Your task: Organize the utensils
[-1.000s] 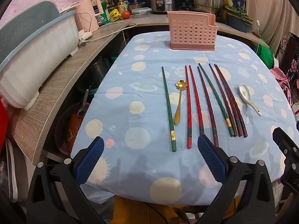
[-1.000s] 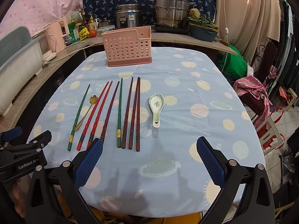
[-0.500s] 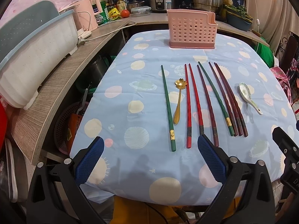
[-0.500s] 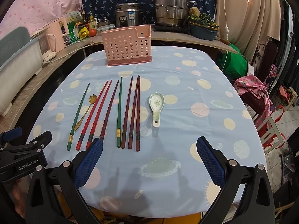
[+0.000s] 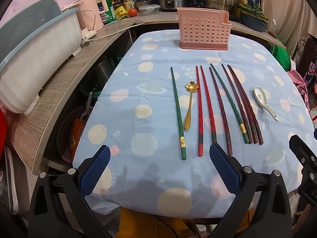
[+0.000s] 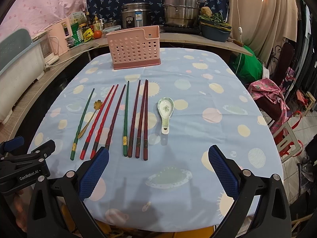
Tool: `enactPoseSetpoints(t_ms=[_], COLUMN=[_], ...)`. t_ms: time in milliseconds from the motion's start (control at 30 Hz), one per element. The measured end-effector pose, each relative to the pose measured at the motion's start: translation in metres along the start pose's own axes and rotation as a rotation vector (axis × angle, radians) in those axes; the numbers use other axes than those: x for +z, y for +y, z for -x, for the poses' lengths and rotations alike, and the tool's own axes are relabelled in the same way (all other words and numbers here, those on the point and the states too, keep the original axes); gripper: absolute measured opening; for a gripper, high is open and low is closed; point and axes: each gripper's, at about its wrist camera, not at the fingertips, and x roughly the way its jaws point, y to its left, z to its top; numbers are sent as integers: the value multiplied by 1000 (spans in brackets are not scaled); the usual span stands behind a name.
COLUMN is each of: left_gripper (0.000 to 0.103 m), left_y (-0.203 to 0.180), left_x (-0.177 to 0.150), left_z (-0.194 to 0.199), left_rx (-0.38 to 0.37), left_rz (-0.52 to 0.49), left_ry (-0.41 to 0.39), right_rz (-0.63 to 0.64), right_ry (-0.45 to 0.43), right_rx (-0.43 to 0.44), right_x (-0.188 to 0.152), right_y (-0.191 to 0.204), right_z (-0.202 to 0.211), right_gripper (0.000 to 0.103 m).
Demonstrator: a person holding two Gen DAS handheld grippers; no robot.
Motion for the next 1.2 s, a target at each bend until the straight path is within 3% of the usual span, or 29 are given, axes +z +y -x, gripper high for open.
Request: enactPoseSetpoints(t_ms=[467, 567, 833, 1033, 1167, 1200], left_gripper=[95, 94, 69, 63, 42, 32], left_y=[32, 29, 10, 12, 11, 11], left_x=[15, 15, 3, 1, 1, 2], left_z=[-47, -58, -86, -88, -86, -86], left_rx=[-60, -69, -117, -123, -128, -132], left_rz=[131, 118, 59, 57, 34, 29], left_ry=[86, 102, 171, 168, 157, 155], right_rz=[-32, -38, -41, -43, -36, -36], right_ry=[33, 38, 49, 51, 43, 35], right_rx=[-6, -7, -7, 0, 7, 13], right_x=[0, 1, 3, 3, 6, 8], right_y=[-12, -13, -15, -16, -15, -16], right_z=[-20, -22, -27, -28, -31, -32], right_gripper=[96, 96, 96, 96, 96, 96])
